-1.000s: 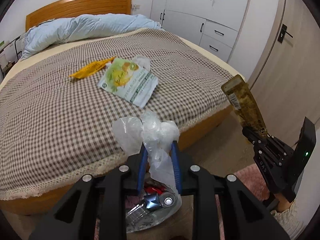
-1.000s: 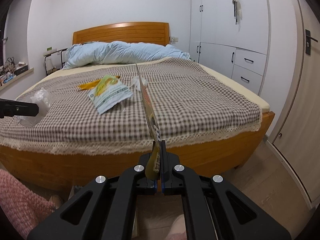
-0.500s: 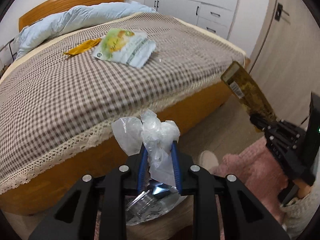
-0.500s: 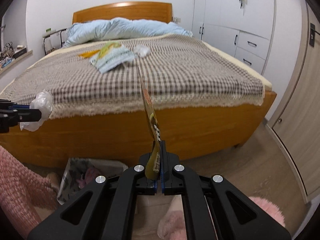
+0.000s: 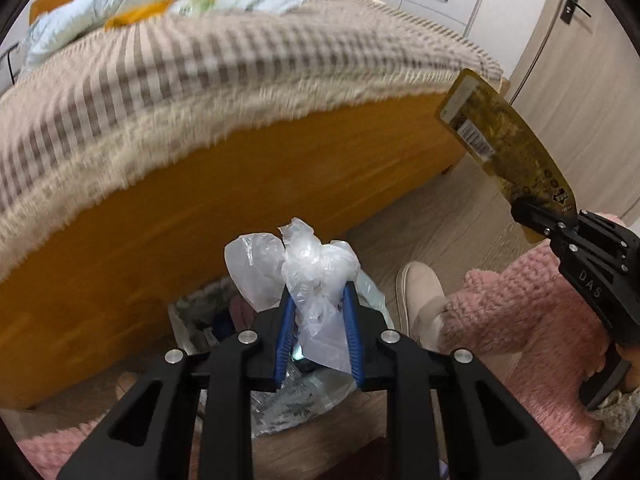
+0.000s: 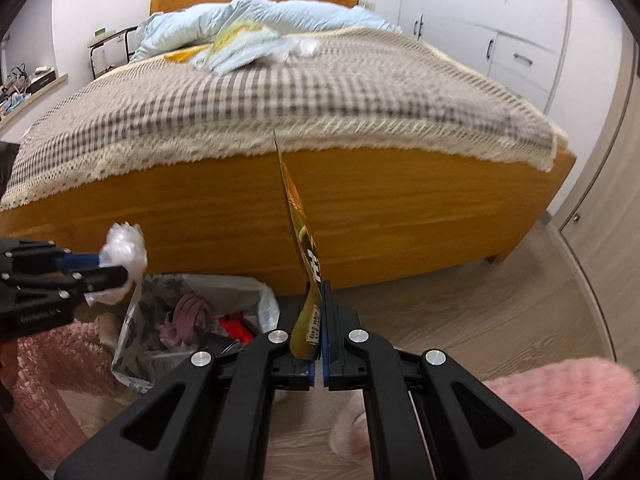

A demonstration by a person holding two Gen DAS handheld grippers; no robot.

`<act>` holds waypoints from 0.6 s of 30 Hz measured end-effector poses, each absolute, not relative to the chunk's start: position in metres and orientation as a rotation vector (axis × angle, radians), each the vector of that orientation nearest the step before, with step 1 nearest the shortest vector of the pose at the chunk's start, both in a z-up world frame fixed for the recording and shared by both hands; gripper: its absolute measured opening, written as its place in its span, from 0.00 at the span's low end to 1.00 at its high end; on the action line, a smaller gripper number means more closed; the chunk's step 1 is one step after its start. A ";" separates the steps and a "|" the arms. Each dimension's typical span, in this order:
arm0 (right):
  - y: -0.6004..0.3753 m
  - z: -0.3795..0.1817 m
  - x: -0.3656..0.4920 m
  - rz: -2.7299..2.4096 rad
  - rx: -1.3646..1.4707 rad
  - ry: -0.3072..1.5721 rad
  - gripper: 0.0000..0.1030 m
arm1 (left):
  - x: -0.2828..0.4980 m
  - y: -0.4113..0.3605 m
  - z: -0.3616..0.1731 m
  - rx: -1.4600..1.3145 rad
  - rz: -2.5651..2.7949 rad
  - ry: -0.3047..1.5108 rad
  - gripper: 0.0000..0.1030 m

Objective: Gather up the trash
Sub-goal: 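Carry the clear plastic wrap and gold packet to the floor trash bin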

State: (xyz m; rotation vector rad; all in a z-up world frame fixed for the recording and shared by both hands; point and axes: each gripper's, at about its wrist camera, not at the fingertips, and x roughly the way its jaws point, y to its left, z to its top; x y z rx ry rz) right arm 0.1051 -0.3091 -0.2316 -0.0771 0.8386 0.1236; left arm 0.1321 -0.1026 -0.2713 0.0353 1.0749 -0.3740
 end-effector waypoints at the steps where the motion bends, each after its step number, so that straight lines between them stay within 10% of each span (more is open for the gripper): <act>1: -0.308 -0.237 0.106 0.130 -0.074 0.846 0.02 | 0.133 -0.101 -0.277 0.024 -0.378 1.093 0.21; 18: -0.288 -0.275 0.113 0.194 -0.118 0.907 0.02 | 0.133 -0.073 -0.321 0.034 -0.273 1.167 0.21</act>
